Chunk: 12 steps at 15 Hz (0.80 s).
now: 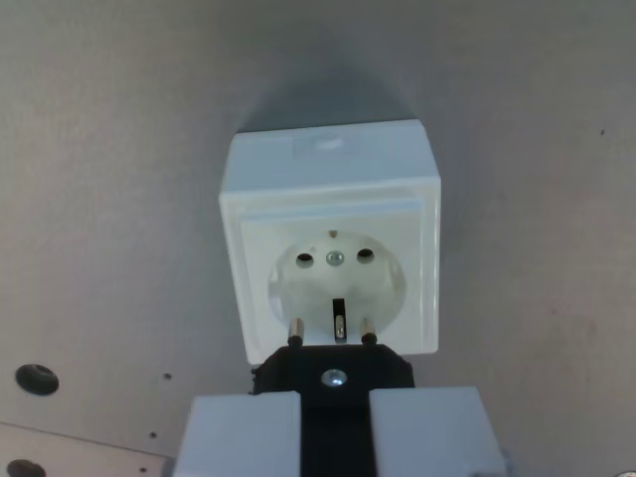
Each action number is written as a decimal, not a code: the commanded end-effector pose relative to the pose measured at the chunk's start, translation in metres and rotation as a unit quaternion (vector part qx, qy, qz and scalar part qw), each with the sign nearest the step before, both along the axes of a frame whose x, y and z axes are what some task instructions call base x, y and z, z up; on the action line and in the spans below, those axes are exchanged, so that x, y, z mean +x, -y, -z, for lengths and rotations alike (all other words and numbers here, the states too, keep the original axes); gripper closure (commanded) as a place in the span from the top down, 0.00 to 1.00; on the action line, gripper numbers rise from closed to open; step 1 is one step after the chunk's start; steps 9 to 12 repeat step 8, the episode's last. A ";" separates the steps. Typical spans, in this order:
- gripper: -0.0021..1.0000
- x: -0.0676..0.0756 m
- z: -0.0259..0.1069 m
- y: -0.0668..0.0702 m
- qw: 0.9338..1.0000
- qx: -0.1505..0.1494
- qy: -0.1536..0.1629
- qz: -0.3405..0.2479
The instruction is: Move above the white socket
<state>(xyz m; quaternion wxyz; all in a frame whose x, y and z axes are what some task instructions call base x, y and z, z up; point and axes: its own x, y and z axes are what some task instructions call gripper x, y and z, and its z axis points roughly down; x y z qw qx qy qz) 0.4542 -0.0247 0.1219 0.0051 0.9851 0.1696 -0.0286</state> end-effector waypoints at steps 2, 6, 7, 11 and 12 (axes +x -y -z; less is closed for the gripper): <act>0.00 -0.007 0.008 0.005 0.998 -0.001 0.051 -0.032; 0.00 -0.009 0.013 0.006 0.998 -0.002 0.055 -0.031; 0.00 -0.009 0.014 0.006 0.998 -0.002 0.056 -0.030; 0.00 -0.009 0.015 0.006 0.998 -0.002 0.057 -0.028; 0.00 -0.009 0.015 0.006 0.998 -0.002 0.057 -0.028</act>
